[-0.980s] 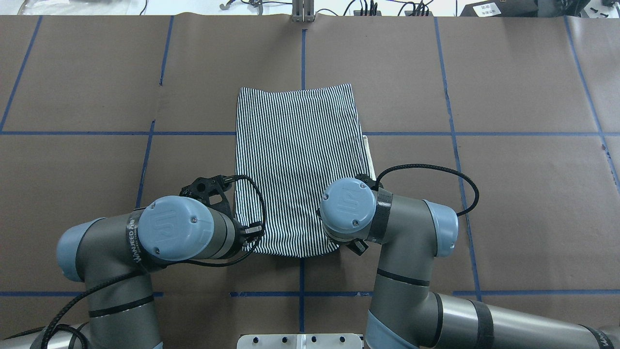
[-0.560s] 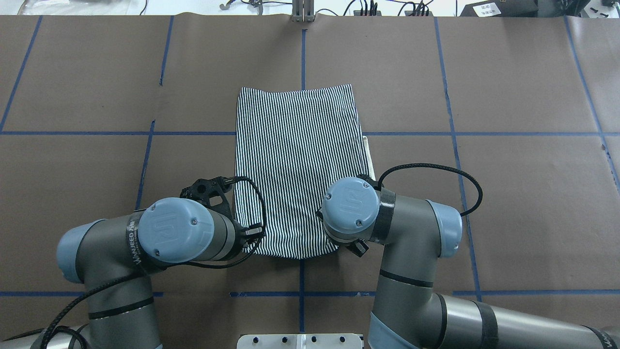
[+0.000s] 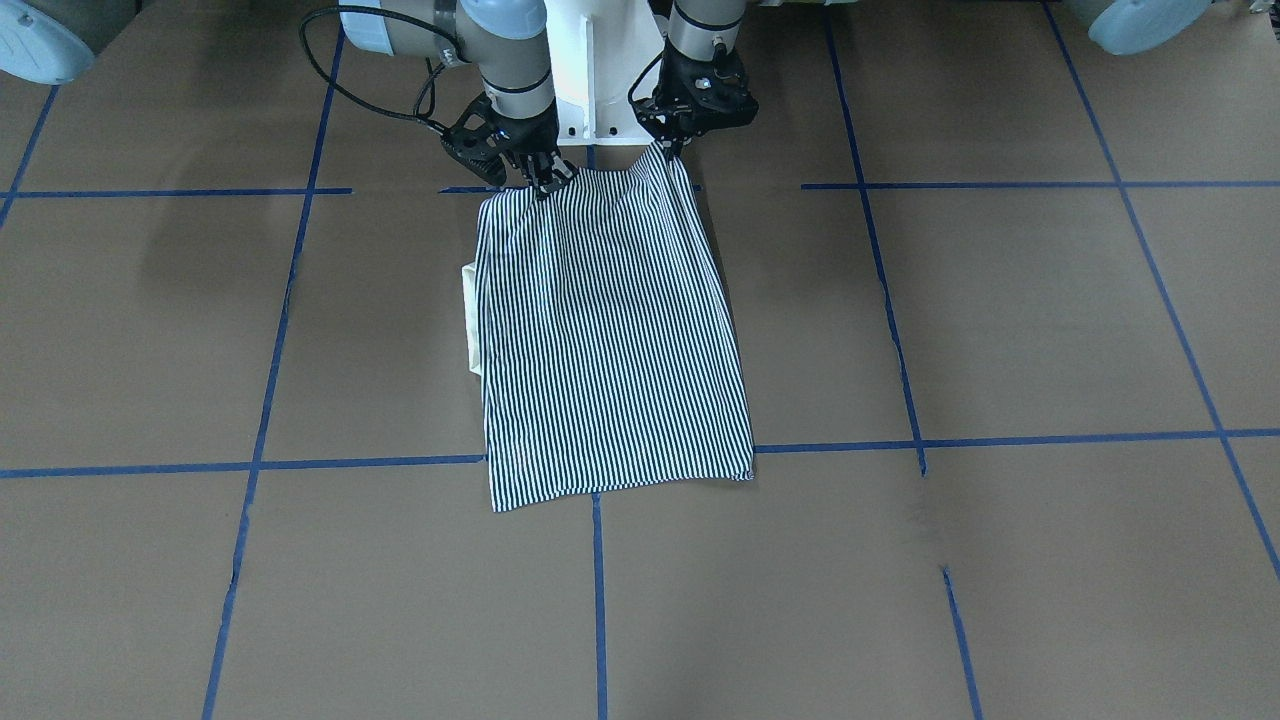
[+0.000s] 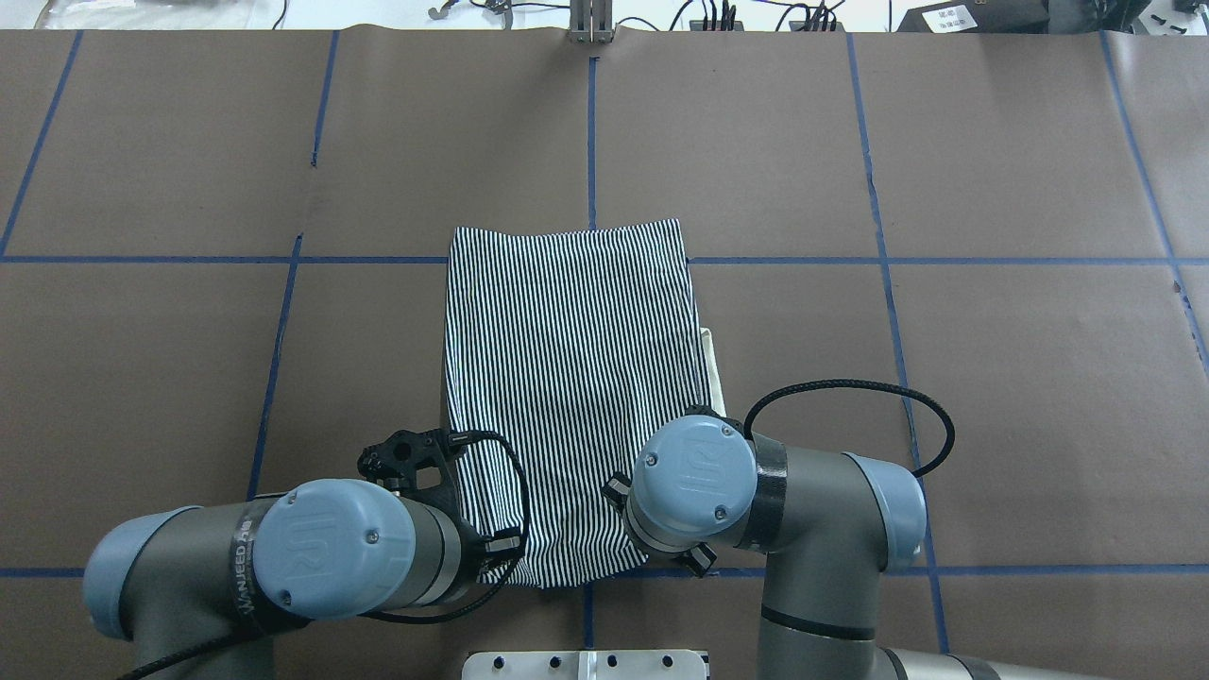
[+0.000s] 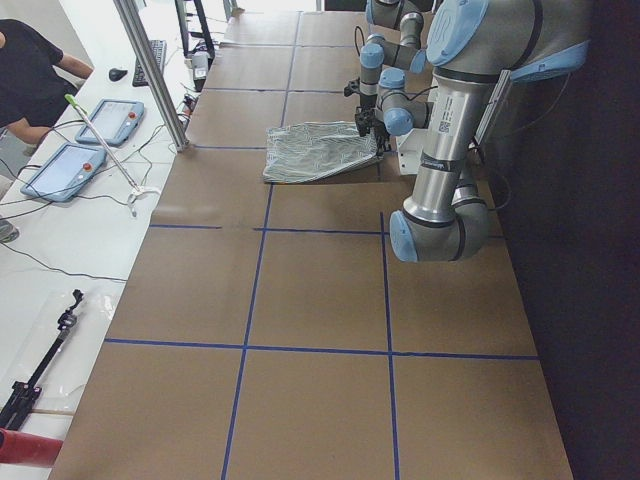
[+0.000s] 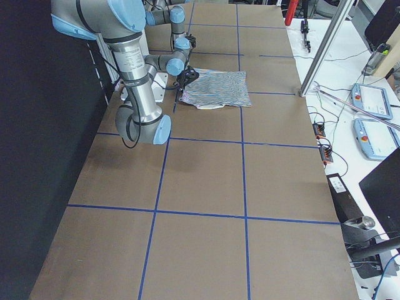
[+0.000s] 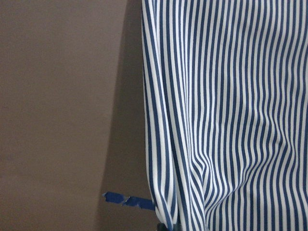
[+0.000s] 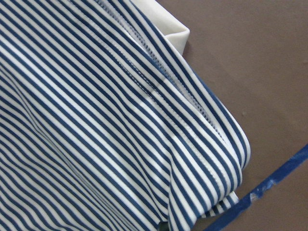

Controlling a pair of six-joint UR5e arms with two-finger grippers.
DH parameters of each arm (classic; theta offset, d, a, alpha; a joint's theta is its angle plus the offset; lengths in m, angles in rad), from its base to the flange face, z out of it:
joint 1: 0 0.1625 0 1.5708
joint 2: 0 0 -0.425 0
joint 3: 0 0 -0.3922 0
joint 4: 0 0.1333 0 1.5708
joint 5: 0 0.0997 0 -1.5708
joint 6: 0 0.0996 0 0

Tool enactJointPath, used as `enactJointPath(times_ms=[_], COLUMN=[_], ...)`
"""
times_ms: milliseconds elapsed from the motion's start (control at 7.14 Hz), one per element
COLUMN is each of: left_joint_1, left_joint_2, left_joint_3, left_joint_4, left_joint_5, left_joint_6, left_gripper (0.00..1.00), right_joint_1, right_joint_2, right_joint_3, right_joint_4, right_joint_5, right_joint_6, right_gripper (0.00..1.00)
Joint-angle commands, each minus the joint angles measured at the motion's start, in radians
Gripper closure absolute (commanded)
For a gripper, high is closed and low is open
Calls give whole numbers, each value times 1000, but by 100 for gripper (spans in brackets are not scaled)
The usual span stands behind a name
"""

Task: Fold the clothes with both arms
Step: 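Pull the near edge of the shirt toward the robot with both grippers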

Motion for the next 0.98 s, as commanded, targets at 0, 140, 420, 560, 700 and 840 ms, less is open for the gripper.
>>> enactJointPath(times_ms=[0, 140, 420, 560, 700, 840], left_joint_1=[-50, -75, -133, -138, -139, -148], left_joint_2=[1, -7, -12, -12, -12, -12], left_joint_3=[23, 66, 90, 116, 121, 121], left_joint_4=[1, -7, -29, -98, -105, -106], left_joint_5=[3, 4, 3, 3, 1, 1], left_joint_6=[0, 0, 4, -2, -15, -19], left_gripper=[100, 100, 100, 100, 100, 100], right_joint_1=[50, 81, 115, 121, 126, 143], right_joint_2=[-1, 7, 13, 22, 27, 33], right_joint_3=[-6, -9, -62, -116, -131, -132], right_joint_4=[10, 12, 76, 163, 182, 182], right_joint_5=[-5, -5, -8, -8, -8, -7], right_joint_6=[-41, -90, -126, -123, -125, -128], right_gripper=[100, 100, 100, 100, 100, 100])
